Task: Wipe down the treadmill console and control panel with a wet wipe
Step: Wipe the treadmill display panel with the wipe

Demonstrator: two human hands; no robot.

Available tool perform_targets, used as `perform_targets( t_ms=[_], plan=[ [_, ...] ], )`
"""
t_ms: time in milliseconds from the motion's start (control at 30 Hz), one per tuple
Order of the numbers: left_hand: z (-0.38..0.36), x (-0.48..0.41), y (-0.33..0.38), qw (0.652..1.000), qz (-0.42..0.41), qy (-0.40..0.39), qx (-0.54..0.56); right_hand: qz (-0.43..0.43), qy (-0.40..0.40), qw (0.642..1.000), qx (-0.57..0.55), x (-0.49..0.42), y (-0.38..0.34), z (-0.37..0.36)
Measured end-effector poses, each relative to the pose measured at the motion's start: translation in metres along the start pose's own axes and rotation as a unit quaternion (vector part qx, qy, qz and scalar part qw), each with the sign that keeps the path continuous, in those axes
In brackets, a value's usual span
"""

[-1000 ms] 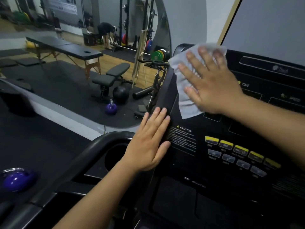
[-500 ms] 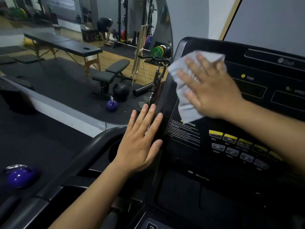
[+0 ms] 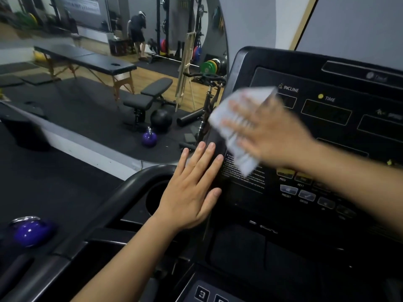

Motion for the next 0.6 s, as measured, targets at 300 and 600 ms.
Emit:
perform_targets(
  t_ms=[300,600],
  plan=[
    [-0.001,-0.002,0.017,1.0,-0.007,-0.005,0.019,-0.017,0.03,0.999,-0.031,0.009,-0.037,-0.016],
    [-0.008,-0.033,0.03,0.999,-0.023,0.006,0.032,-0.024,0.011,1.0,-0.001,0.019,0.043,0.02]
  ],
)
Point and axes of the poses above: each hand's wrist, its own x-axis away from the middle knuckle, its own z-axis out of the back of the hand, y = z × x, the point moved 6 cm from there along -x, towards the middle knuckle, and after that the axes turned 13 degrees about -x, right-handed, at the moved point
